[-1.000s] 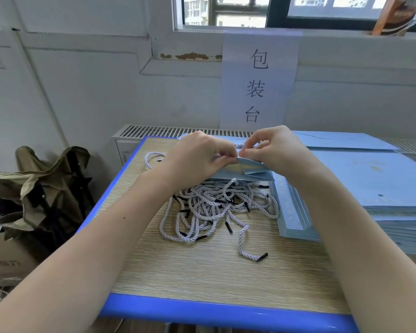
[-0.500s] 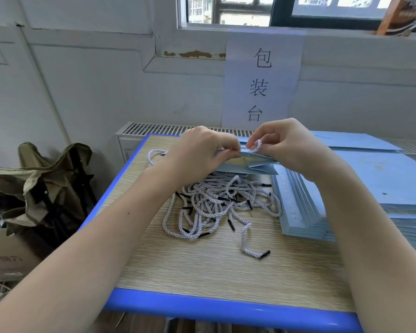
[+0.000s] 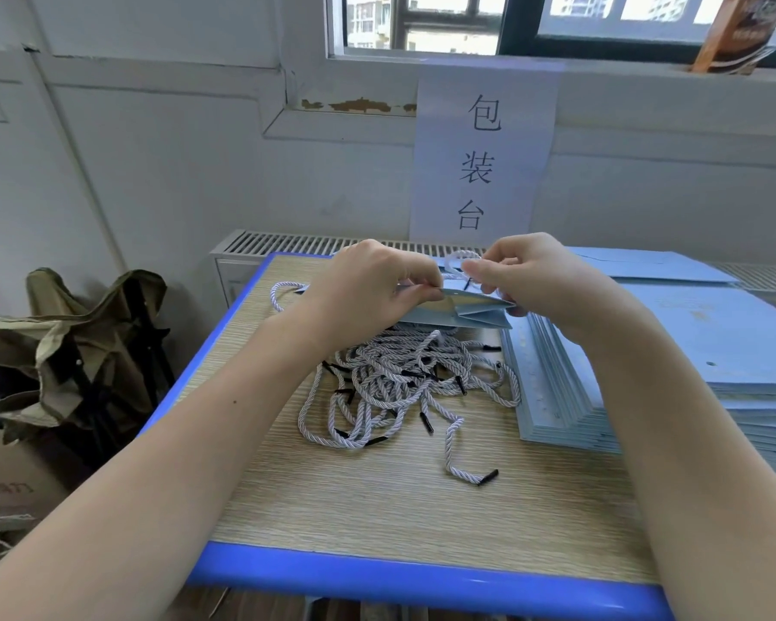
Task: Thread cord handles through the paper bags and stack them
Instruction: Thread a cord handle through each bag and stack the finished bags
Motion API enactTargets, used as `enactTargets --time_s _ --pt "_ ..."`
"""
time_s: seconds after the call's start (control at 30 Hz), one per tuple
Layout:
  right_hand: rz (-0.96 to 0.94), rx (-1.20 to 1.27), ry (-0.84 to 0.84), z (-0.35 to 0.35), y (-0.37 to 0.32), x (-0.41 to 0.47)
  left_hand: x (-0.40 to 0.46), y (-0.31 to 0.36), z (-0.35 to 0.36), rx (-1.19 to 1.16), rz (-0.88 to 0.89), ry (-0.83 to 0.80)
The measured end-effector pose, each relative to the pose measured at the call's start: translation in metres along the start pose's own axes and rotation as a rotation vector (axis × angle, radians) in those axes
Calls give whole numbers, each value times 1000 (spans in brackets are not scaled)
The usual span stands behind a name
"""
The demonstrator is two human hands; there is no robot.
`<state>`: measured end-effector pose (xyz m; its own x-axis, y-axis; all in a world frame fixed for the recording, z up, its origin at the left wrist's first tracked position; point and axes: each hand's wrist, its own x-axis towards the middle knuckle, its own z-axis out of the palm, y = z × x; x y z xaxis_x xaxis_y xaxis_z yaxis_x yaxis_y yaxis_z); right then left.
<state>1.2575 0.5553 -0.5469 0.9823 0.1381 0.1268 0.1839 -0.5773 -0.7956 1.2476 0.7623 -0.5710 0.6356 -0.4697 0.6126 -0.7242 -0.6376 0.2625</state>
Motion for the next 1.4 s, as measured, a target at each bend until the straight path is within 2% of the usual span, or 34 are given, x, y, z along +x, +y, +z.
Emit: enactTargets --time_s 0.13,0.37,0.47,0.87,1.07,1.4 --pt "34 90 20 2 -1 -1 0 1 0 8 -4 -3" --pt "-54 142 67 1 0 -3 0 2 1 14 -5 -3" --pt "-94 129 98 2 1 -2 0 2 1 7 -10 2" --pt "-101 43 -21 3 0 -3 0 3 2 24 -10 -15" --pt "-112 120 51 8 0 -2 0 2 3 19 -15 0" --pt "-188 -4 101 19 2 6 0 3 5 -3 -6 51"
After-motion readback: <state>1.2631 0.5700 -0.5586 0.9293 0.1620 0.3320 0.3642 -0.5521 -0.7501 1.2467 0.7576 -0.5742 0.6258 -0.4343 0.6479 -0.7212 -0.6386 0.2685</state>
